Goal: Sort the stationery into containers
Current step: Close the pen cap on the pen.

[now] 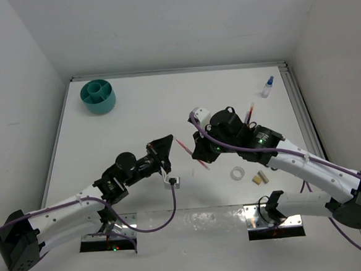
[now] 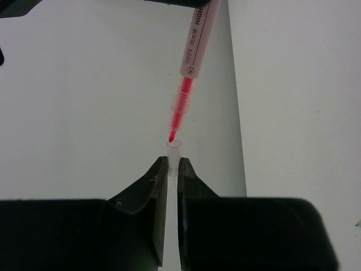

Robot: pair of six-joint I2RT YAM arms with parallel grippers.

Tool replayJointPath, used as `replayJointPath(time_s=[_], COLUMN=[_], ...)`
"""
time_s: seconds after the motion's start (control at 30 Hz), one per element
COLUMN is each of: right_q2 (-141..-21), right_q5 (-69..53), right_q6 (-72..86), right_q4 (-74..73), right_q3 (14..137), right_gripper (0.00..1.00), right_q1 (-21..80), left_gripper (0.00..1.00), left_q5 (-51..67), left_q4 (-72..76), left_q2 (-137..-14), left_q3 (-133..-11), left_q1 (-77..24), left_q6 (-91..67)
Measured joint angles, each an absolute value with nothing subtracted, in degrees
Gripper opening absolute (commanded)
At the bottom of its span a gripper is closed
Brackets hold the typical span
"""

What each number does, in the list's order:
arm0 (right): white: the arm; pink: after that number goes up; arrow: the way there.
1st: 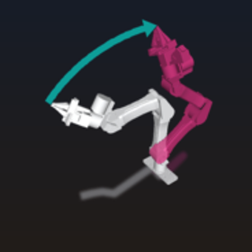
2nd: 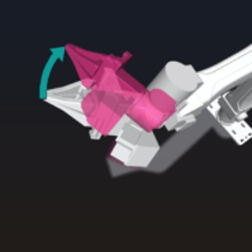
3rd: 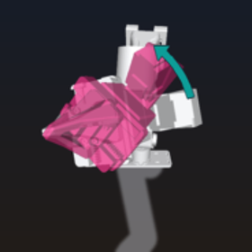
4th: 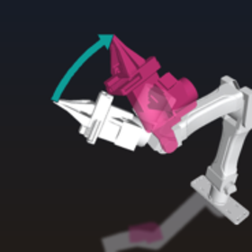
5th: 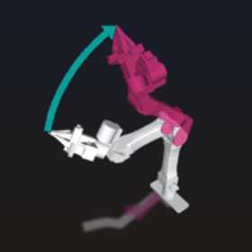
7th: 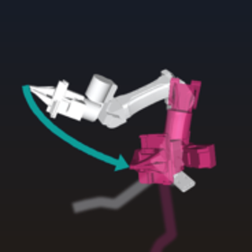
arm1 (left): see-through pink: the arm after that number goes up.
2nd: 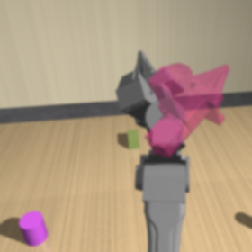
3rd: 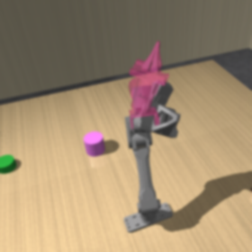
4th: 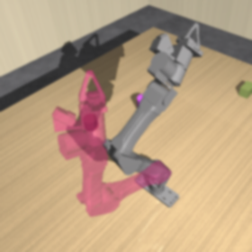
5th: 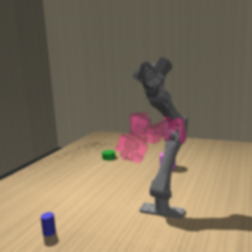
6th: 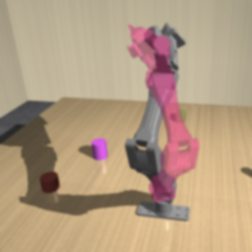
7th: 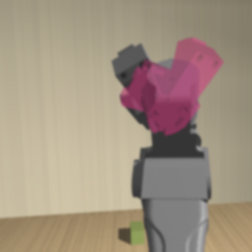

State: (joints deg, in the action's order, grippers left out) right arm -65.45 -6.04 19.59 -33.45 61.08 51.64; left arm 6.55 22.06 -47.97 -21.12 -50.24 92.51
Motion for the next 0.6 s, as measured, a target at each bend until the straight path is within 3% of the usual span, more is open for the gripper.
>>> replayJointPath(time_s=[0.6], right_q2=[-65.47], right_q5=[-6.0], right_q6=[19.62], right_q4=[-32.95], right_q3=[60.45], right_gripper=[0.0], right_q1=[51.64], left_gripper=[0.0], left_q5=[7.68], left_q4=[22.09], left_q2=[-47.72], left_q3=[-21.12], left_q1=[-50.39], left_q6=[92.71])
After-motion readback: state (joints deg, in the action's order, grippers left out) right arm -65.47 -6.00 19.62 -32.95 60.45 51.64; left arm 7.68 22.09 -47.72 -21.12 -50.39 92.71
